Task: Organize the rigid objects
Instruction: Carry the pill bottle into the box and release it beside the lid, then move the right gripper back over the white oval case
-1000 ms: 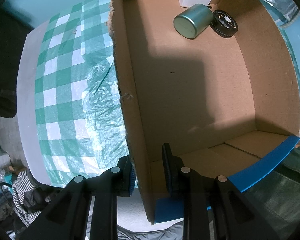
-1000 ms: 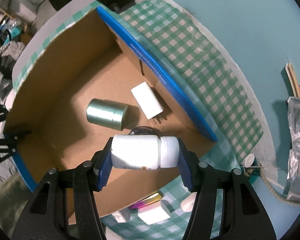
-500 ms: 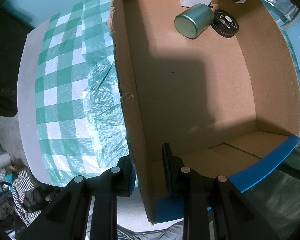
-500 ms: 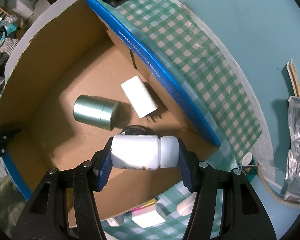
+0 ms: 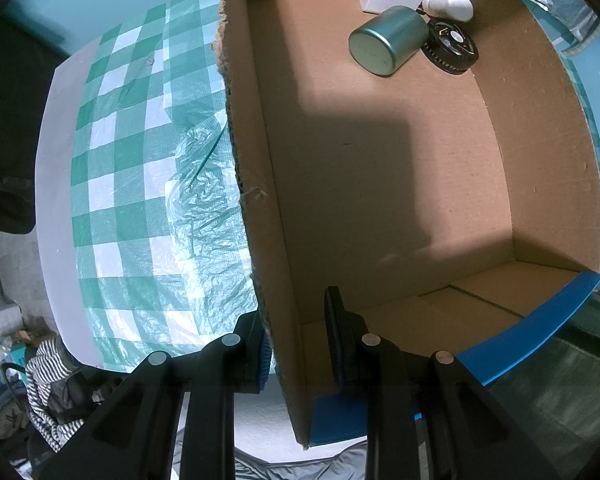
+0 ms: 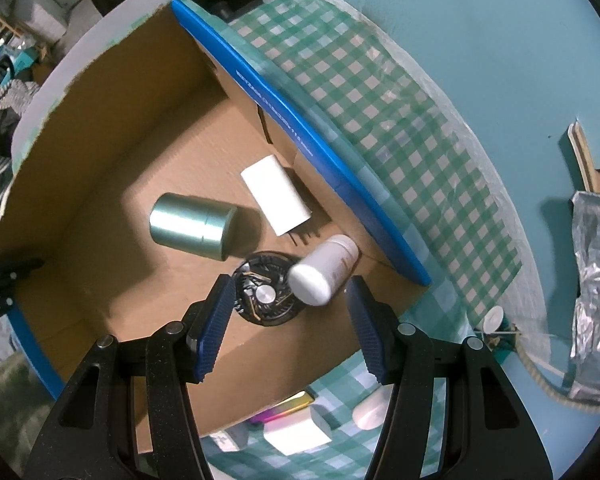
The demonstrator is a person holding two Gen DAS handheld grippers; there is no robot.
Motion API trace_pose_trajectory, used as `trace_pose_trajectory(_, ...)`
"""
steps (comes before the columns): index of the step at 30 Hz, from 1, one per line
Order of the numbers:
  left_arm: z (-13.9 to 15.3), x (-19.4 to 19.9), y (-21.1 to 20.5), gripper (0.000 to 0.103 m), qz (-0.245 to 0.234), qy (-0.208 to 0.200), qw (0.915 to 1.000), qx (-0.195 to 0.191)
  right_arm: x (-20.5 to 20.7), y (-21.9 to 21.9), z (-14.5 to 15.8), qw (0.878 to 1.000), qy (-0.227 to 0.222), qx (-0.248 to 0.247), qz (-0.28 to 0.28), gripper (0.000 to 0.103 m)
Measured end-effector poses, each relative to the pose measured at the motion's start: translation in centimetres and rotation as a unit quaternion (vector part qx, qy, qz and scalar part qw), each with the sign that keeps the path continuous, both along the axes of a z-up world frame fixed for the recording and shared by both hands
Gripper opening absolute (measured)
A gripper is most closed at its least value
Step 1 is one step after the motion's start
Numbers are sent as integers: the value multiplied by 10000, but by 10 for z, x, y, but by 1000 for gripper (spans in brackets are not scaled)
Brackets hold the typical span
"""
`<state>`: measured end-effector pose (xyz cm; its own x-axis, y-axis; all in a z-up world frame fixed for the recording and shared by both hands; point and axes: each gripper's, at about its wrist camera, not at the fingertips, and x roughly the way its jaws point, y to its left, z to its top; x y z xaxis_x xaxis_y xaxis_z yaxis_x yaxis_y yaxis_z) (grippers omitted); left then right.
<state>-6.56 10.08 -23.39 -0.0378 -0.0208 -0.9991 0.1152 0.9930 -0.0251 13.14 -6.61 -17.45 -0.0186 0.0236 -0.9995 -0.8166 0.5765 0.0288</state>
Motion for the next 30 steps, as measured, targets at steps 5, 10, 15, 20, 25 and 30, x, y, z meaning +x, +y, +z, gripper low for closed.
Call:
trace_pose_trajectory(5,0,0,2,24,12,-2,10000,-10,-4,-3,13,9999,-33,125,-50,59)
trace_pose_trajectory(10,0,-1,3,24,-10,3,10000,-6,-7,-11,30,9994,-107,293,-175,59)
trace_pose_trajectory(15,1,0,2,24,-40,11,10000,18,-11,-28,48,9984,-196,423,-329,59)
trace_pose_trajectory(20,1,1,1,24,-41,16,10000,21,-14,-53,64,9971,-257,494,-516,59)
trace_pose_trajectory(25,3,3,-3,24,-59,32,10000,31,-14,-81,71,9950,-262,516,-817,59)
trace_pose_trajectory(30,2,3,-5,24,-79,41,10000,36,-13,-109,72,9916,-234,502,-1166,59)
